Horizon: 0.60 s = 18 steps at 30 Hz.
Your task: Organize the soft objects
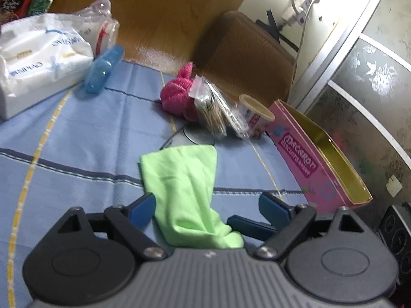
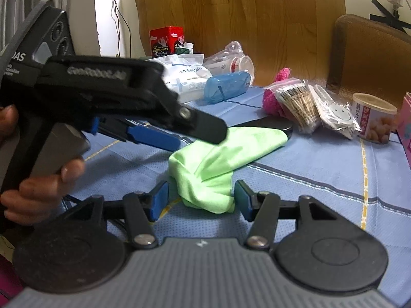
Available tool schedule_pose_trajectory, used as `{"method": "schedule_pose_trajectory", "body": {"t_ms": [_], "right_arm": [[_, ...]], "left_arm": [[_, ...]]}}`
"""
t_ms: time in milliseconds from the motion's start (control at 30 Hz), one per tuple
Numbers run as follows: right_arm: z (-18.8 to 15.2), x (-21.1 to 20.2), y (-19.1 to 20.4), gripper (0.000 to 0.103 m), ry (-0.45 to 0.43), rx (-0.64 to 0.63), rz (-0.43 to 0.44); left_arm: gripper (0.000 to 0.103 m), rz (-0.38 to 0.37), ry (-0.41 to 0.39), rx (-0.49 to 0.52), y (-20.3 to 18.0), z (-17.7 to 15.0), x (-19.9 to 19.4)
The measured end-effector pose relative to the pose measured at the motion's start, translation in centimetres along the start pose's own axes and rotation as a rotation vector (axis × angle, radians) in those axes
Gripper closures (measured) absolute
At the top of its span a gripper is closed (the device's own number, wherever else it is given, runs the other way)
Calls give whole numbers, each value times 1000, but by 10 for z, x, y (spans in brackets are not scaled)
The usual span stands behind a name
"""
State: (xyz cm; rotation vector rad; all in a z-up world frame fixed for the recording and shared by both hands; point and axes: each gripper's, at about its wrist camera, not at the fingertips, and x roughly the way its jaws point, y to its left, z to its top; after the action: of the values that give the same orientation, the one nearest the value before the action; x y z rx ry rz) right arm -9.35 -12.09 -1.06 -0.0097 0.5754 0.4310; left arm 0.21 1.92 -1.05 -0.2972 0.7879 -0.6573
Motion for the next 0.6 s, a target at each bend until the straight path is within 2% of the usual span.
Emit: {"method": "schedule_pose_trajectory", "body": {"t_ms": [67,133,167,200,233,267,300,467,600], "right_arm": [[0,1,0,43,0,-1,1],[0,2,1,43,-1,-4,0],[-1,2,2,46,-2,-8,0],[-1,2,3,63,-5,-16,-1],[-1,3,3,72,-8,-24,-1],[-2,2,3,84,-11,-25,7],[-2,2,2,89,-14,-23,12],[-4,-9,2,92,-83,-18,6],[-4,-28,0,92,-195,-53,-69]], "left_arm": [[21,-1,6,6,-2,-1,4],[42,0,14,19,-5,-1,8],[46,1,19,22,-6,-1,9],[55,2,20,24,-6,-1,9],[69,-8,31,21,-6,0,11],[76,-23,49,12,-6,1,12],[83,-31,61,6,-6,0,14],[83,-53,39,65,-28,5,8],[83,-94,-1,148,-61,20,5]]}}
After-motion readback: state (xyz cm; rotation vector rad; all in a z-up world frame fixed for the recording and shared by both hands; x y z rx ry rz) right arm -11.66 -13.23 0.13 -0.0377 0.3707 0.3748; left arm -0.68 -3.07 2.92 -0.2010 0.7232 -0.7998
